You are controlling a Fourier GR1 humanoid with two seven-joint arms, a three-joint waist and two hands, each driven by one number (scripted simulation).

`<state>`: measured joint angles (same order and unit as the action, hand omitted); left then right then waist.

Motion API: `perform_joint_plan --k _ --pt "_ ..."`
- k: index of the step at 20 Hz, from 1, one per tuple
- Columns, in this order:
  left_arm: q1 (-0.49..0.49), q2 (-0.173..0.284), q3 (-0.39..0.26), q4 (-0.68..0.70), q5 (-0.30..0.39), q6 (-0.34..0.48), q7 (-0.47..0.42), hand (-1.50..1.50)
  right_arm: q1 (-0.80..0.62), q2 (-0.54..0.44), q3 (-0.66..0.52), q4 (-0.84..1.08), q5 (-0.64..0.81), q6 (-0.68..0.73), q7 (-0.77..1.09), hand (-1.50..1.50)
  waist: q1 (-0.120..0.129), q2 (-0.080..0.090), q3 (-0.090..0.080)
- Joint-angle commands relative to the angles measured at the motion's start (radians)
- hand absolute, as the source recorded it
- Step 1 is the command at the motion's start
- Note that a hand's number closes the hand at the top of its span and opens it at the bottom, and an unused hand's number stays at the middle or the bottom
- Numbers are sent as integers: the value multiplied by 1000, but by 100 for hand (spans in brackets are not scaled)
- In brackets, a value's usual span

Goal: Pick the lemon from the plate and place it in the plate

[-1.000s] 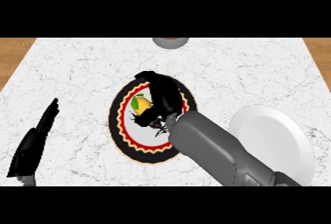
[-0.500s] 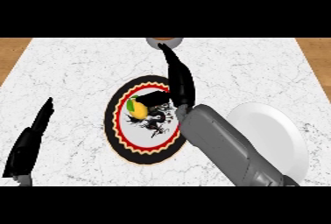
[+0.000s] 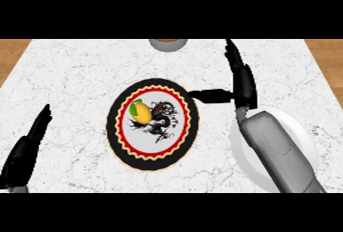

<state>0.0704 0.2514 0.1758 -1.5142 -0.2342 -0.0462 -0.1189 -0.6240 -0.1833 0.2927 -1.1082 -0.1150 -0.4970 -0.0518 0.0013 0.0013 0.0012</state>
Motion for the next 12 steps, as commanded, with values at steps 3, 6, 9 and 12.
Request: perform_joint_plan --k 3,6,9,12 --pt "41 -22 -1 21 -18 18 -75 0 108 -124 -135 25 -87 221 -222 -150 2 0 -1" --pt "4 -12 3 13 -17 -2 -12 0 106 -166 -165 3 -67 274 -195 -150 0 -1 -1" --pt "20 -14 10 -7 -12 -21 5 0 152 -142 -199 37 -48 321 -247 -150 2 -2 -1" --pt "23 -2 30 -50 15 -47 21 0 150 -198 -257 46 -67 382 -240 -150 2 -2 -1"
